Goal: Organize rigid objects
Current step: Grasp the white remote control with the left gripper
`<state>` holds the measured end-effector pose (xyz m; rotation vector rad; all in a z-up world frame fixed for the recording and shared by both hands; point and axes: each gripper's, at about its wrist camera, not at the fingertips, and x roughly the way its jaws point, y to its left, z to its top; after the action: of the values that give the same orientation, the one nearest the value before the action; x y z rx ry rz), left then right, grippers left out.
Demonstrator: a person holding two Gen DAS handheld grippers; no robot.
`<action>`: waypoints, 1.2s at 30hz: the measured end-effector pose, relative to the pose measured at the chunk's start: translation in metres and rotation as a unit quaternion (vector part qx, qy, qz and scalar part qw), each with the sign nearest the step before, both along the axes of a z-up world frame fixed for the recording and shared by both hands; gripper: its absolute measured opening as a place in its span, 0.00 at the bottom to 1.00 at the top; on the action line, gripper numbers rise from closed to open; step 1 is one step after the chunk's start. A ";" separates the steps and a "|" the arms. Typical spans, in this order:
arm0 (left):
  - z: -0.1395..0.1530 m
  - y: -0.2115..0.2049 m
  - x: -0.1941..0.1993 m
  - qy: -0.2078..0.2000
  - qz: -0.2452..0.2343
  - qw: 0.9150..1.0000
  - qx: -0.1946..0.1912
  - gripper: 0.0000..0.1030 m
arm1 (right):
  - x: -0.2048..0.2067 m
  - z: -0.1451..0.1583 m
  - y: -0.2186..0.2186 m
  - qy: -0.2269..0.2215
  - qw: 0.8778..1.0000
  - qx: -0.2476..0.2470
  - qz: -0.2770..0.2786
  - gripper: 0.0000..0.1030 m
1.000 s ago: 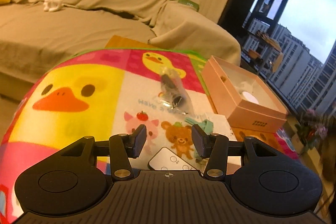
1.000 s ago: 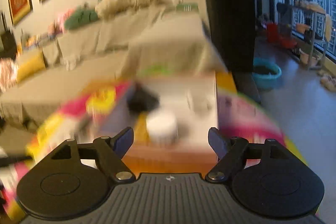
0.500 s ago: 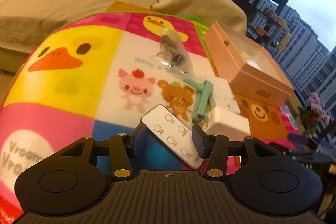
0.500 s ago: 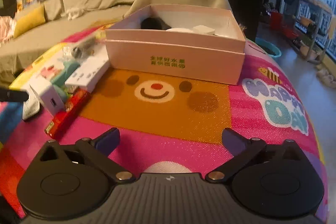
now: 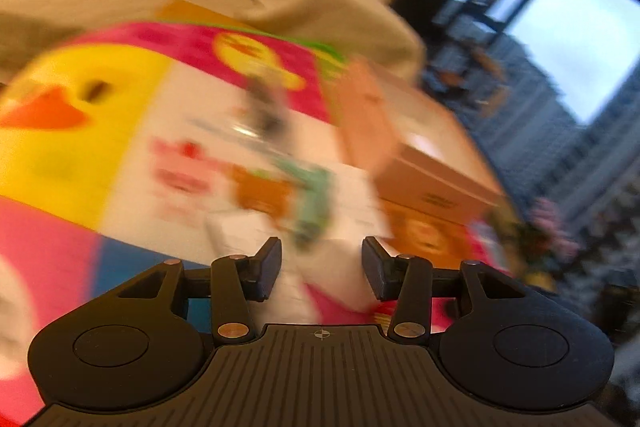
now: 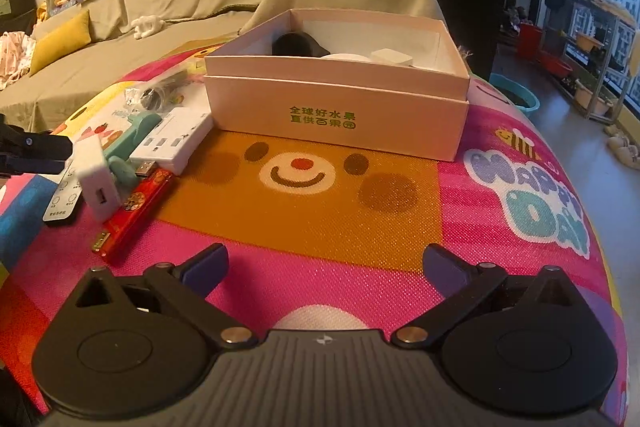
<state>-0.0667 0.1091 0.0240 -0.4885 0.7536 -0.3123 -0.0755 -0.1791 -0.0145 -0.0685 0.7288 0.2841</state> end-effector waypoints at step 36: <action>-0.018 -0.029 -0.020 -0.056 0.019 0.967 0.246 0.43 | -0.007 0.000 0.008 -0.008 1.000 -0.008 0.018 1.00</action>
<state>-0.0869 0.0799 0.0062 -0.0141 0.6813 -0.1067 -0.0829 -0.1716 -0.0145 -0.0982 0.7149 0.3125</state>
